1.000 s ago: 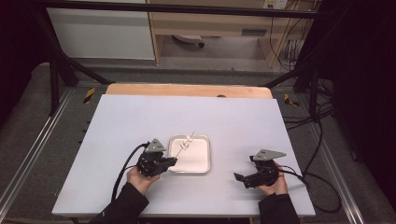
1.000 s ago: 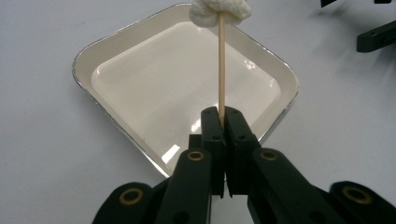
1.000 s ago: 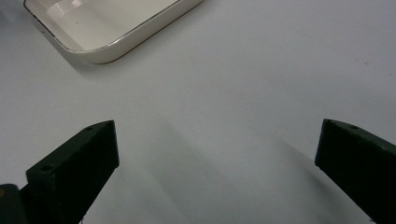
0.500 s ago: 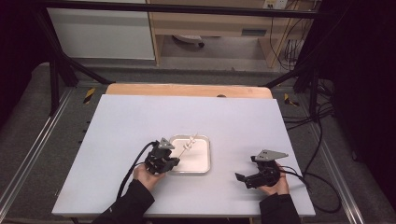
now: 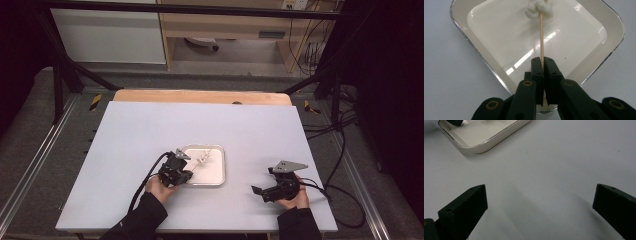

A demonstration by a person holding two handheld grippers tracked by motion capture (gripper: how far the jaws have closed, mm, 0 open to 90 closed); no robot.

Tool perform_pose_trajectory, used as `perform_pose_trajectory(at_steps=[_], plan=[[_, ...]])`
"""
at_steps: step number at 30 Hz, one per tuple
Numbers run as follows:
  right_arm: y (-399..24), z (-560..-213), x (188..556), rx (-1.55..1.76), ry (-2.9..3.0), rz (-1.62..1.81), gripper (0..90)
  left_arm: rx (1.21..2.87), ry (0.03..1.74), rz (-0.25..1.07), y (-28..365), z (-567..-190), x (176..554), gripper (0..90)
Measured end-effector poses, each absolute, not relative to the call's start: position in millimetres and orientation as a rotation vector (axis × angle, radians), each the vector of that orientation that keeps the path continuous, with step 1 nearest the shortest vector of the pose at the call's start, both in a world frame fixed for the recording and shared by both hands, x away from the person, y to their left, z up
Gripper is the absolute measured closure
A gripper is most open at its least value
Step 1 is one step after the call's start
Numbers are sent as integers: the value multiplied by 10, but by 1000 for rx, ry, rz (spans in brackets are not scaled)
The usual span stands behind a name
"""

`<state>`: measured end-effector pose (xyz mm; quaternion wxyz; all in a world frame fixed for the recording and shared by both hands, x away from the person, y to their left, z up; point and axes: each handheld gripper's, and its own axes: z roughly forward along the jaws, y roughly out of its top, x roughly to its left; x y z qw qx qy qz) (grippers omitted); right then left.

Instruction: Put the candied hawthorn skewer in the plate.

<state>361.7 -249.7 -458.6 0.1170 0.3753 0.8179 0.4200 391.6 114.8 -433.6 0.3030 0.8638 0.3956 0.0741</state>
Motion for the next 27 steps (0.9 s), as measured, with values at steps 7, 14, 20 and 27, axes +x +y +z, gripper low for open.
perform_pose_trajectory(at_steps=[7,14,20,27], plan=[[-2501,-4581,3614,1097,2387,1229,3,2289,990,238,1179,-4293,3873,693],[-2512,-4568,3613,1100,2379,1233,3,2252,918,263,1315,-4171,3819,450],[-2517,-4558,3610,1114,2375,1237,4,2239,919,274,1494,-4104,3791,278],[-2522,-4554,3611,1111,2375,1237,3,2211,925,296,1765,-4112,3727,161]])
